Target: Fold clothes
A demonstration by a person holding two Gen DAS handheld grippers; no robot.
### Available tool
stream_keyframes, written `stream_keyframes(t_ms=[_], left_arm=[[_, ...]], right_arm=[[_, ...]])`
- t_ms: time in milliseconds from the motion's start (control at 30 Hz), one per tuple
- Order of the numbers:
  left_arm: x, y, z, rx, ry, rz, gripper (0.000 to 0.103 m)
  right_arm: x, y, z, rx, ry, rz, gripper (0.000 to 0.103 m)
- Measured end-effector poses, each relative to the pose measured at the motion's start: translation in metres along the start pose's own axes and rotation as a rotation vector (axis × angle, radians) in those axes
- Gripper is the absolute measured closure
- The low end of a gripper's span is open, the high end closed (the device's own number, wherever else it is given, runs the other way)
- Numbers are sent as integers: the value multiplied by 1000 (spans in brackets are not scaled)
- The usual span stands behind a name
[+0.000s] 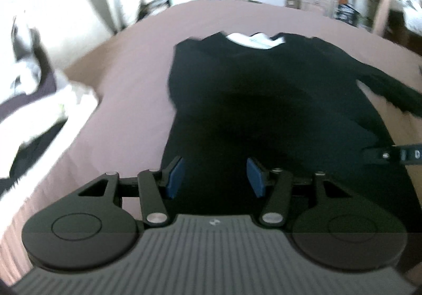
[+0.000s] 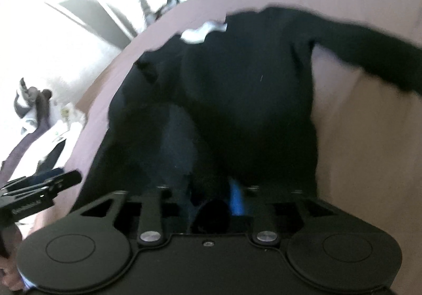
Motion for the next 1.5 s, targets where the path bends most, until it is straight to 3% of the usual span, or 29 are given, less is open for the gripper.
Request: stream_keyframes(t_ms=[67,133,167,233,367,500,533,600,733,900,1100,1233,1500], left_arm=[[8,-12,-11,8,82,-13,51],[21,-32,-19,17,158,-41,51],[29,-42,-23,22,182,-54,51],[47,-58,-30,35,216,-66,51],[82,-68,-48,45,219,-35,51],[107,-57,-58,214,375,-104,50],[107,-48,-56,240,363,-92,50],[103,-31,-52,211,284,-51,50],[94,-16,-39,180,147,-19,50],[72,-17,-14,146,78,-7,49],[46,-11,44,192,-1,-13,46],[34,-16,76,255,6,8,46],[84,-42,74,261,156,3,42]], right_arm=[[-12,5,3,30,12,56,50],[-16,11,5,7,-29,49,50],[-19,13,6,-6,-51,43,56],[-20,16,8,-34,-107,23,93],[-6,-2,10,-42,-142,-85,93],[11,-22,4,-32,-100,-168,93],[15,-25,1,-30,-86,-175,93],[23,-29,-1,-23,-67,-187,93],[43,-31,1,-64,-195,-186,93],[78,-29,-6,-50,-253,-144,93],[87,-35,7,13,-244,-192,93],[87,-41,15,-46,-277,-224,93],[114,-91,41,-57,-306,-392,93]])
Point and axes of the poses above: each gripper's, at about its wrist camera, not at the fingertips, and y roughly the way its jaws point, z to its left, x to its top, the point moved 10 cm from there along y, roughly the way its jaws point, and after that the axes turned 1 degree about -y, right-handed, at the moved point
